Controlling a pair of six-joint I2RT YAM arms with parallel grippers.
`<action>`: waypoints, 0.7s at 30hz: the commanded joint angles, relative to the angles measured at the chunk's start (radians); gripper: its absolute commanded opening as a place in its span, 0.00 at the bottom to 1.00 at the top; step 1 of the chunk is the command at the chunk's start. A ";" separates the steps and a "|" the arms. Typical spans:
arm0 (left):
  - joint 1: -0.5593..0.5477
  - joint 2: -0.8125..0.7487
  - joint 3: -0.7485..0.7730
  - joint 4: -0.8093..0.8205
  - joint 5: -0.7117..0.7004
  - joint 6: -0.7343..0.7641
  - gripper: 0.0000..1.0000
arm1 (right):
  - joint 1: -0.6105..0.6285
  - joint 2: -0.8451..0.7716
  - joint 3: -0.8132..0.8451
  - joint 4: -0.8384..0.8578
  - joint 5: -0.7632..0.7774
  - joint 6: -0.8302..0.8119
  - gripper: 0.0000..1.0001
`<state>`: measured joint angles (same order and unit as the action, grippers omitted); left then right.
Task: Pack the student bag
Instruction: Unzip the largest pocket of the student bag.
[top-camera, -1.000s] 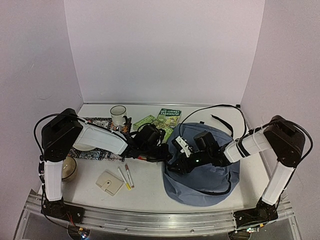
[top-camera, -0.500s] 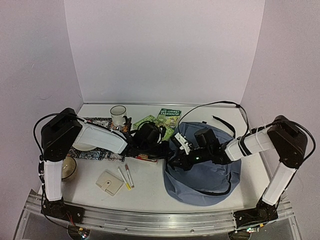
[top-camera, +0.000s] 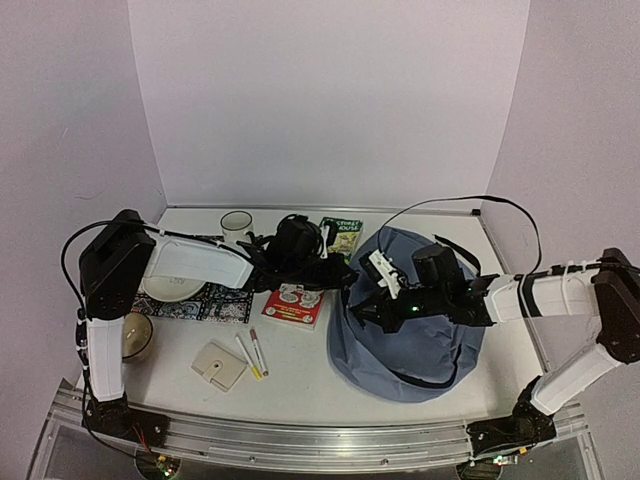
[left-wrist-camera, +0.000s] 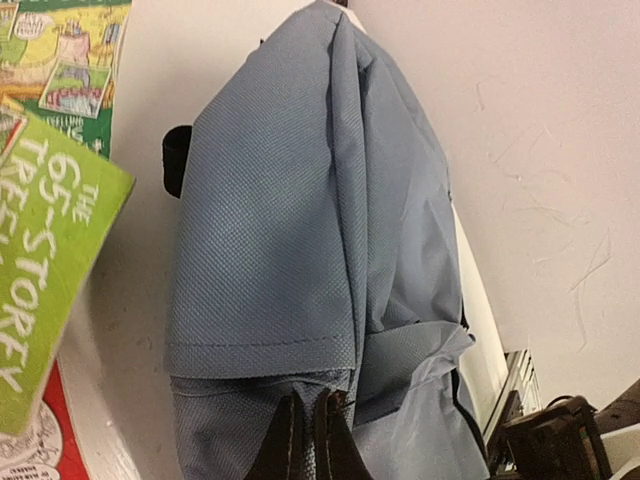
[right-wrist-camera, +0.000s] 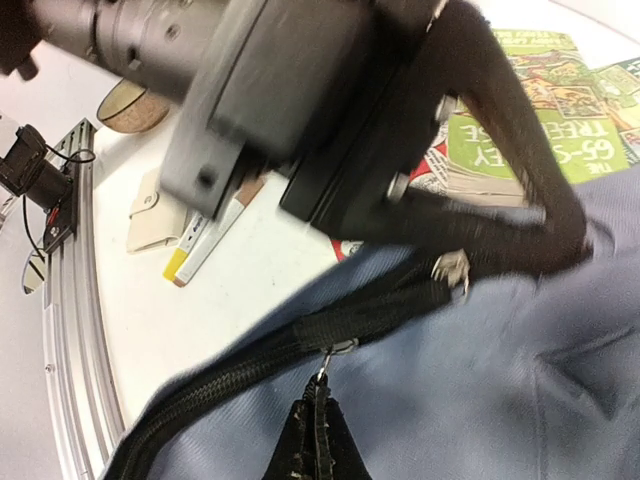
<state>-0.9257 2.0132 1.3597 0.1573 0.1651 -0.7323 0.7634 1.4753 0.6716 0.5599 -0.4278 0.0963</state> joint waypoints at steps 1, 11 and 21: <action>0.056 -0.037 0.111 0.069 -0.016 0.054 0.00 | 0.033 -0.078 -0.018 -0.108 0.025 -0.012 0.00; 0.106 0.077 0.244 0.055 0.006 0.153 0.00 | 0.116 -0.182 -0.017 -0.269 0.163 0.010 0.00; 0.145 0.216 0.454 -0.089 -0.022 0.262 0.14 | 0.191 -0.180 0.033 -0.365 0.271 0.048 0.00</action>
<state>-0.8144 2.2352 1.7097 0.0537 0.2001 -0.5396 0.9238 1.3098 0.6677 0.2949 -0.1622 0.1226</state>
